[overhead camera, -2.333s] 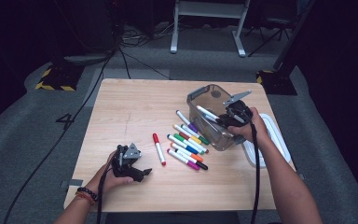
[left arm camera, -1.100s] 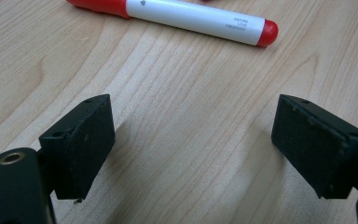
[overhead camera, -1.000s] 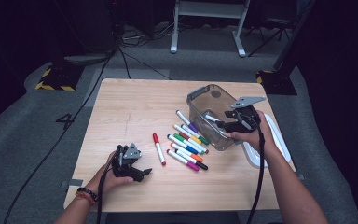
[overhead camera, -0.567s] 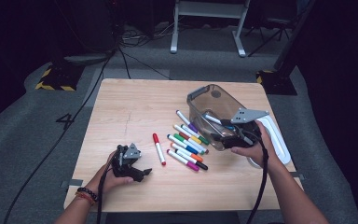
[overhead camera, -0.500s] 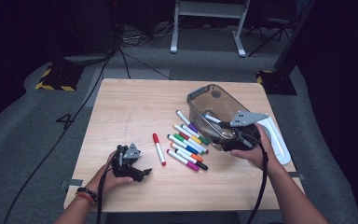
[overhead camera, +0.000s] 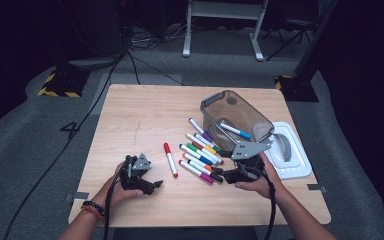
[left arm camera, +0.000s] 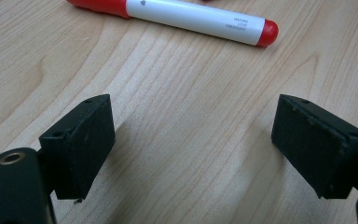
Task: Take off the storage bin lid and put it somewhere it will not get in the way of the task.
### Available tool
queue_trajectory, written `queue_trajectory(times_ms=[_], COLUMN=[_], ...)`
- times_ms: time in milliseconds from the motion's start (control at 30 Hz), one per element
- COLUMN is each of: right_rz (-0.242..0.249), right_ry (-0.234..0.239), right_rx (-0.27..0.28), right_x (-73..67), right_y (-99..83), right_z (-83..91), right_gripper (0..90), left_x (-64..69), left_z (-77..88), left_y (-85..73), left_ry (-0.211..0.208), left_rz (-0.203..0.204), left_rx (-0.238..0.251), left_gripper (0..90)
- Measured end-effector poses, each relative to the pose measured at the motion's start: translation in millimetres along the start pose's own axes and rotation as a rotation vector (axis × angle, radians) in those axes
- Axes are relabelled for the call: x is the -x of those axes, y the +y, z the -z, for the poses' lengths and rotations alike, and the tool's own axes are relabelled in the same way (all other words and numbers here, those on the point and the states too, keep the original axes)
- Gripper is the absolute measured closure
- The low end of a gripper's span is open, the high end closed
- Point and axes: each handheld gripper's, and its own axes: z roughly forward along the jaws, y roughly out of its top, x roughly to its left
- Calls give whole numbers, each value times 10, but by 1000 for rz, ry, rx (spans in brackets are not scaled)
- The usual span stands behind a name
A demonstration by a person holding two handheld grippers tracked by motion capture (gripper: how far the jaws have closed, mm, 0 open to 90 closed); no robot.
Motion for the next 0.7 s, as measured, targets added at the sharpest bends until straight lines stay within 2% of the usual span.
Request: queue_trajectory(times_ms=[167, 400, 567, 700], right_rz=[-1, 2, 1, 2], right_ry=[41, 62, 72, 84], right_rx=[-44, -113, -150, -157], right_x=[-75, -104, -96, -114], right_y=[-150, -339, -453, -473], right_z=[-246, -572, -726, -784], right_gripper=[430, 465, 478, 500], left_x=[1, 0, 0, 0], left_z=[0, 0, 0, 0], left_y=[0, 0, 0, 0], left_ry=[0, 0, 0, 0], left_rz=[1, 0, 0, 0], left_rx=[0, 0, 0, 0], left_gripper=[138, 138, 138, 138])
